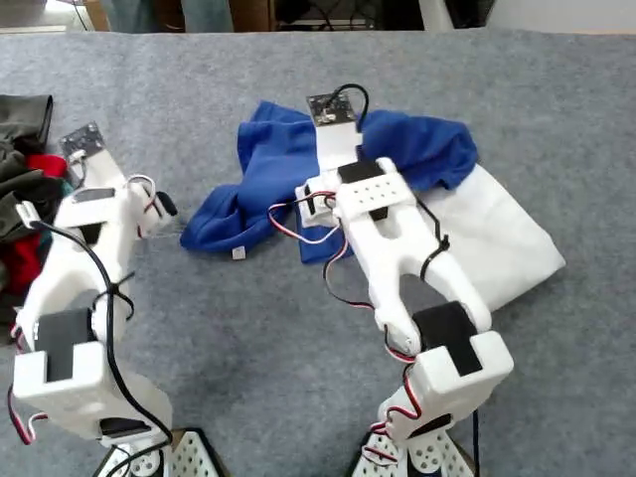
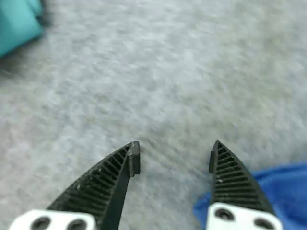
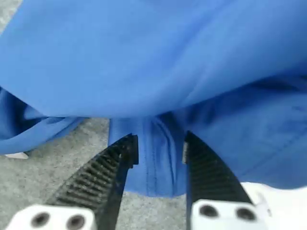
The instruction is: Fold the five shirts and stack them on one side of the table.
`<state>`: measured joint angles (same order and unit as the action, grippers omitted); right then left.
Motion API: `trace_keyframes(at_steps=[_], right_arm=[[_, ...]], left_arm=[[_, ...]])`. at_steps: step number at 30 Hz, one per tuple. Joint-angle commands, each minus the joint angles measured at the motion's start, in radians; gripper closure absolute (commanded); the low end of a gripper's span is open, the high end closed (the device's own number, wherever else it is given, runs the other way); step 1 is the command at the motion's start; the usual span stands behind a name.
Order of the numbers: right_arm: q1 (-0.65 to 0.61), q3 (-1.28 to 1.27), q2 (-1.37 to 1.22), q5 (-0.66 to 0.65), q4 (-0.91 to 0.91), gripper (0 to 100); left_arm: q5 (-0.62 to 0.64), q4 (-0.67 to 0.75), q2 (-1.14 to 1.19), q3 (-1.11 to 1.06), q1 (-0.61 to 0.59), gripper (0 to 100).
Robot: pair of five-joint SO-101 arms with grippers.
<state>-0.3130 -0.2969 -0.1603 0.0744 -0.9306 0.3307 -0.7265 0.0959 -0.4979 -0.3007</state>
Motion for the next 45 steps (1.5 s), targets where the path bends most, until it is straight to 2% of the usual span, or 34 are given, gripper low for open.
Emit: trace_keyframes(at_steps=[1,5,14,28,45], right_arm=[[-0.014,0.002,0.005,-0.003,0.015,84.7],[-0.014,-0.001,0.005,-0.003,-0.04,84.7],[-0.012,-0.022,0.051,0.003,-0.144,85.0],[-0.012,-0.165,0.099,0.006,0.009,85.0],[-0.012,-0.157,0.025,0.003,0.025,85.0]], left_arm=[[-0.005,-0.077,0.031,0.145,-0.077,75],[-0.006,-0.087,0.091,0.194,-0.134,75],[-0.035,-0.089,0.1,0.2,-0.099,75],[-0.041,-0.089,0.101,0.199,-0.093,75],[-0.041,-0.089,0.101,0.199,-0.096,75]])
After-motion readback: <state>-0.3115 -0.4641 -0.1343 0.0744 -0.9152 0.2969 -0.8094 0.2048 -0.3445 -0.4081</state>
